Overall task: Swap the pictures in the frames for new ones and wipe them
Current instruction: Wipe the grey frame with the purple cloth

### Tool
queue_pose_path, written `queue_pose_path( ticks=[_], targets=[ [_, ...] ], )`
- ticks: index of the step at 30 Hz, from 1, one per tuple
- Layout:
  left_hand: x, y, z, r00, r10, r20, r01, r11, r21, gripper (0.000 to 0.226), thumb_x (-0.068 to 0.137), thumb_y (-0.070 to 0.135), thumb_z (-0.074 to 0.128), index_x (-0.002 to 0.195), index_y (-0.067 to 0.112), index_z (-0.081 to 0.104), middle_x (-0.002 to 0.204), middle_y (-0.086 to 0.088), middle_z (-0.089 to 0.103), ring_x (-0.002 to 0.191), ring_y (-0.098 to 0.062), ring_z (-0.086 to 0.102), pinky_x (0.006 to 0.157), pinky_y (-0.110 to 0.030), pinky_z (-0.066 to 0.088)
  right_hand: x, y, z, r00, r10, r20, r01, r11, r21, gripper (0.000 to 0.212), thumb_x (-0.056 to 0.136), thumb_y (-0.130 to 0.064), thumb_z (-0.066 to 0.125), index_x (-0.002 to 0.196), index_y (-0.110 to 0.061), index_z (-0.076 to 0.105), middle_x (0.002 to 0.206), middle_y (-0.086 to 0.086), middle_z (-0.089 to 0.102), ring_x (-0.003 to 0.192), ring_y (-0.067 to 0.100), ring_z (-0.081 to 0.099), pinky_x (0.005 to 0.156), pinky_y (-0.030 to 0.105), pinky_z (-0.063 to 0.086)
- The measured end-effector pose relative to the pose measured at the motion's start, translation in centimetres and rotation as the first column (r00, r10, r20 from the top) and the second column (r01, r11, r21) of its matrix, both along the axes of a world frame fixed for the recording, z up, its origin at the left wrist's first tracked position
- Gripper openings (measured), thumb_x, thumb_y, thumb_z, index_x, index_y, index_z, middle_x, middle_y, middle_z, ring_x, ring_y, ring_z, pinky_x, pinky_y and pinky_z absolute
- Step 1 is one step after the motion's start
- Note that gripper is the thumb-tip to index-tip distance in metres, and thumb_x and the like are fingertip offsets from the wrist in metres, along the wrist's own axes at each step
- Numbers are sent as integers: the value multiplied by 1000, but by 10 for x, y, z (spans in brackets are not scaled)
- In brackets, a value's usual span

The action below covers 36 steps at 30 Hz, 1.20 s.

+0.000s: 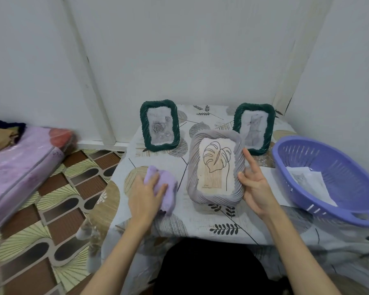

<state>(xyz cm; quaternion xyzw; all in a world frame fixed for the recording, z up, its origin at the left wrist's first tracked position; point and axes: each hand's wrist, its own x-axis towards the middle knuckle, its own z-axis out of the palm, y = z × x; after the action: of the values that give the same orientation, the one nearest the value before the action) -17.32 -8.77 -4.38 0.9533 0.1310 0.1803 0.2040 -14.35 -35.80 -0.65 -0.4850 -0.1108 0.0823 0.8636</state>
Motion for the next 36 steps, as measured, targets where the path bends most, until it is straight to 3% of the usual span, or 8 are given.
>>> queue_pose_path(
  ticks=[5, 8, 11, 15, 19, 23, 29, 36],
  targets=[
    [1, -6, -16, 996, 65, -63, -51, 979, 196, 62, 72, 73, 42, 104, 27, 69, 125, -21, 51, 111, -38, 48, 89, -46, 37, -1, 3, -1, 1000, -24, -1, 24, 999, -30, 79, 63, -9, 66, 134, -33, 43, 122, 5, 64, 118, 20, 57, 92, 32, 51],
    [4, -9, -14, 993, 83, -80, -67, 981, 181, 47, 77, 50, 64, 103, 11, 66, 129, -23, 50, 119, -39, 44, 97, -47, 34, -2, 1, -2, 1000, -24, 4, 24, 998, -52, 75, 65, -8, 65, 133, -33, 45, 121, 4, 65, 117, 19, 58, 93, 32, 50],
    [10, -12, -4, 994, 38, -101, -30, 996, 81, 26, 88, 23, 53, 103, 2, 58, 112, -16, 59, 105, -31, 52, 95, -42, 39, -3, -2, -4, 1000, -26, 2, 26, 999, -48, 76, 64, -7, 65, 133, -33, 46, 120, 4, 65, 117, 20, 57, 94, 33, 50],
    [3, -17, 15, 966, -45, 256, 140, 920, -366, 18, 93, 10, 49, 110, 2, 50, 93, -5, 58, 79, -19, 54, 70, -33, 47, 0, -3, -6, 999, -39, -7, 39, 999, -33, 75, 66, -9, 74, 132, -34, 47, 126, 6, 61, 121, 22, 54, 98, 36, 46],
    [-6, -30, 20, 791, -310, 527, 421, 902, -101, 38, 91, 16, 51, 127, 6, 51, 120, -8, 58, 105, -14, 55, 94, -23, 44, 2, 6, -6, 999, -43, -5, 43, 996, -72, 88, 59, -15, 79, 138, -29, 42, 119, 3, 65, 116, 19, 58, 93, 32, 50],
    [0, -40, 2, 738, -527, 422, 518, 843, 146, 36, 94, 30, 45, 129, 23, 51, 142, -14, 43, 124, -36, 47, 100, -45, 44, 0, 16, -4, 1000, -30, 0, 30, 998, -54, 98, 46, -27, 91, 134, -31, 47, 124, 4, 62, 115, 17, 58, 93, 31, 50],
    [-1, -46, -7, 803, -519, 293, 566, 817, -105, 44, 87, 38, 55, 130, 34, 48, 154, -8, 8, 136, -23, 19, 110, -44, 21, -1, 19, -3, 1000, 17, 2, -17, 999, -50, 92, 48, -28, 91, 131, -34, 50, 136, 6, 53, 124, 22, 51, 95, 32, 49],
    [1, -32, 3, 779, -553, 295, 597, 798, -78, 30, 89, 38, 51, 117, 35, 61, 148, -21, 27, 133, -38, 34, 105, -48, 37, -3, 17, -2, 1000, -10, -13, 9, 1000, -23, 97, 44, -30, 92, 131, -33, 50, 135, 5, 54, 123, 20, 52, 96, 33, 49]
  ],
)
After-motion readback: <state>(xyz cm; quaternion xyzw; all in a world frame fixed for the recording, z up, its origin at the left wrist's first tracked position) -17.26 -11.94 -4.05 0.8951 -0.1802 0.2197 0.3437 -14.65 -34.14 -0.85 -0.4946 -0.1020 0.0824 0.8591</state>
